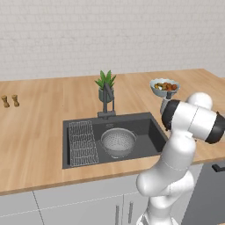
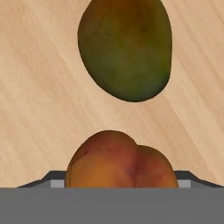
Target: Put the colander in the sink, put the kiwi, mango, peach in the colander, and turn on the sink faucet and pour water over the colander.
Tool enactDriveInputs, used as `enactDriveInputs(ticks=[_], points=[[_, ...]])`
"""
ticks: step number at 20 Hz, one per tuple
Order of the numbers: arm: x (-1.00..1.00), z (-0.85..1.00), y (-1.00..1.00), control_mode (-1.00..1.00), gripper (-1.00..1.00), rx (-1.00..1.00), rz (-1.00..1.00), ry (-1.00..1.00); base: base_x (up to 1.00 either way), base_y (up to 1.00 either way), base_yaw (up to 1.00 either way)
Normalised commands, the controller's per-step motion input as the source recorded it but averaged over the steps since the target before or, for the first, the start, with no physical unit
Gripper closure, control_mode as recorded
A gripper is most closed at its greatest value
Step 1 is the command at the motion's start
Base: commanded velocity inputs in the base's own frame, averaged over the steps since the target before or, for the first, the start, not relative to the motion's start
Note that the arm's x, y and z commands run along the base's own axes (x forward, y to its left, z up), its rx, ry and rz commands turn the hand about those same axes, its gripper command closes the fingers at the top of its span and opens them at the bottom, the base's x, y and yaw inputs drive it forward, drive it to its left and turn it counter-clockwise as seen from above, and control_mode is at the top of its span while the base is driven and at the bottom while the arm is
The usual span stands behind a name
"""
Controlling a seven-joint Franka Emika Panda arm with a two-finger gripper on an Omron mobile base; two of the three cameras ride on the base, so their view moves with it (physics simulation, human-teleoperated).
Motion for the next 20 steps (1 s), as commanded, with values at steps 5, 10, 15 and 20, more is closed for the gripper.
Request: enactDriveInputs(ticks=[5,10,15,20], points=[[-0.75,0.12,-0.09,-1.0,1.0,0.03,0.0,-0.24,0.0,0.0,0.0],[-0.74,0.94,0.22,-1.0,1.0,0.0,0.0,-0.37,0.0,0.0,0.0],[-0.37,1.0,0.67,-1.0,1.0,-0.03,0.07,-0.2,0.0,0.0,0.0],[-0.08,1.0,0.9,-1.0,1.0,-0.05,0.13,-0.05,0.0,0.0,0.0]])
